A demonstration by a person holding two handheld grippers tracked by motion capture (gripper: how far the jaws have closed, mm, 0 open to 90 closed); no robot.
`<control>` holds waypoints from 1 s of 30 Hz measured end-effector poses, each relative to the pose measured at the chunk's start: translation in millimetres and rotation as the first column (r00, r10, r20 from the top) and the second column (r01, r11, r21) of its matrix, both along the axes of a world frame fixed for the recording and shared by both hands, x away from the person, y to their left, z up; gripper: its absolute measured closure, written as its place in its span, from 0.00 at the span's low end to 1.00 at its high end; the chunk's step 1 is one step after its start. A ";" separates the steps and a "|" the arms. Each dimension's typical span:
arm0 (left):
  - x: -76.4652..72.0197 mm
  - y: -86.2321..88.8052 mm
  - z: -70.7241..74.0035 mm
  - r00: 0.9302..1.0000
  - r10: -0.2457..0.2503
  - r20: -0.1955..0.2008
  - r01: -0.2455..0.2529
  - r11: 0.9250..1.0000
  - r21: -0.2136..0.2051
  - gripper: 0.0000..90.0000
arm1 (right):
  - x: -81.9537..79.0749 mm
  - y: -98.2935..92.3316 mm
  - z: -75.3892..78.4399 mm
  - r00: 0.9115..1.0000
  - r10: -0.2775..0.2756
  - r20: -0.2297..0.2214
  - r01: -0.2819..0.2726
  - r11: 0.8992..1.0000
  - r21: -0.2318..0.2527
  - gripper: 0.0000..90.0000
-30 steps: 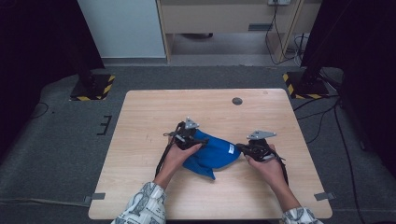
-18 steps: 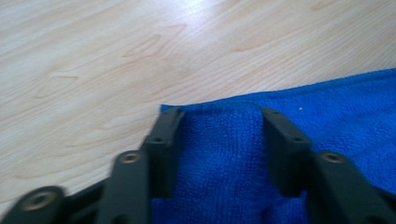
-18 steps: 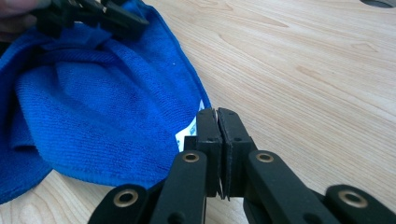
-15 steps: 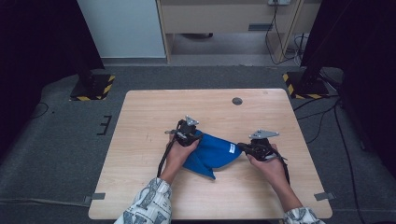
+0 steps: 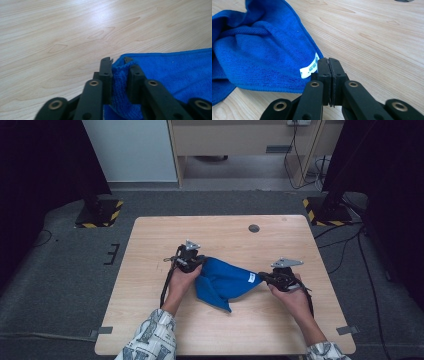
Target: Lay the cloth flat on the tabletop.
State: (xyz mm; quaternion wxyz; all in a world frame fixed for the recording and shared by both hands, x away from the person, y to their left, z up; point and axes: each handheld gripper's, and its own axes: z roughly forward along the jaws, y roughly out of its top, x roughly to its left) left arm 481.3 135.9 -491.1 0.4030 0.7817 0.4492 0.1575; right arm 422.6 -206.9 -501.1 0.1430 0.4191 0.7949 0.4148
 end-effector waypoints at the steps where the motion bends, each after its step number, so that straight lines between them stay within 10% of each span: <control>1: -0.3 1.5 0.9 1.000 0.000 0.001 0.000 1.000 0.003 0.89 | 0.8 -1.1 -0.5 1.000 0.002 0.001 -0.002 1.000 -0.002 0.99; 30: -2.0 26.5 -10.1 1.000 0.003 -0.018 -0.003 1.000 -0.017 0.91 | 7.3 -23.1 -3.4 0.998 -0.061 -0.019 0.061 0.998 0.004 0.99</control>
